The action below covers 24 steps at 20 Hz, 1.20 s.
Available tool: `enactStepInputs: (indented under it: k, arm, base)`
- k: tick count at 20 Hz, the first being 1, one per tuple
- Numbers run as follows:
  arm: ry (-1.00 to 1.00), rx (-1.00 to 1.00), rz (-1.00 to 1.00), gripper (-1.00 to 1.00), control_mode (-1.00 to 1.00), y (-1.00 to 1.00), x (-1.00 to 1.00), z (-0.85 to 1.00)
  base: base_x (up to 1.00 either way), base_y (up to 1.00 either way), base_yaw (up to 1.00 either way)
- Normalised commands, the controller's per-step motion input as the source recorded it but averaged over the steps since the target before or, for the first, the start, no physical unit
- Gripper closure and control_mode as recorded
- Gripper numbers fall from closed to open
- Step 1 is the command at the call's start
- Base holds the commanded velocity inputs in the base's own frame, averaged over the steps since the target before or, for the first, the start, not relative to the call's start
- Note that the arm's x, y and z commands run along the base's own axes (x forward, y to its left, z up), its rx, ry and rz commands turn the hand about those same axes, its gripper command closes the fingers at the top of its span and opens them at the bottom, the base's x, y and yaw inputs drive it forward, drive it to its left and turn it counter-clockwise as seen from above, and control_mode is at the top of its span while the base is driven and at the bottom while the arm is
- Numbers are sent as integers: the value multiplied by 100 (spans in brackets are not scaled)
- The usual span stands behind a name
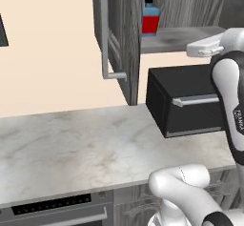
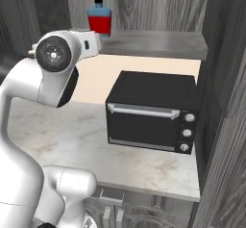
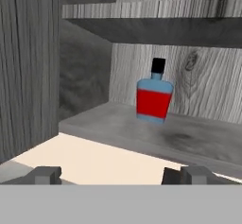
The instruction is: Open the cabinet directly in front. Then move the liquor and the cup to the dining counter with the candle on it.
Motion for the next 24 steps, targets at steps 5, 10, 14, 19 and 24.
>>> enactStepInputs:
  k: [5,10,14,19,24]
  arm:
    - [10,12,-11,-100,-100,0,0,16]
    - [20,8,-20,-100,-100,0,0,23]
    - [19,6,-15,-100,-100,-1,0,23]
    - [11,2,-2,-100,-100,-6,7,6]
    - [5,0,4,-100,-100,-7,15,0]
  base:
    - [0,0,0]
    - [0,0,0]
    - [0,0,0]
    - [0,0,0]
    - [0,0,0]
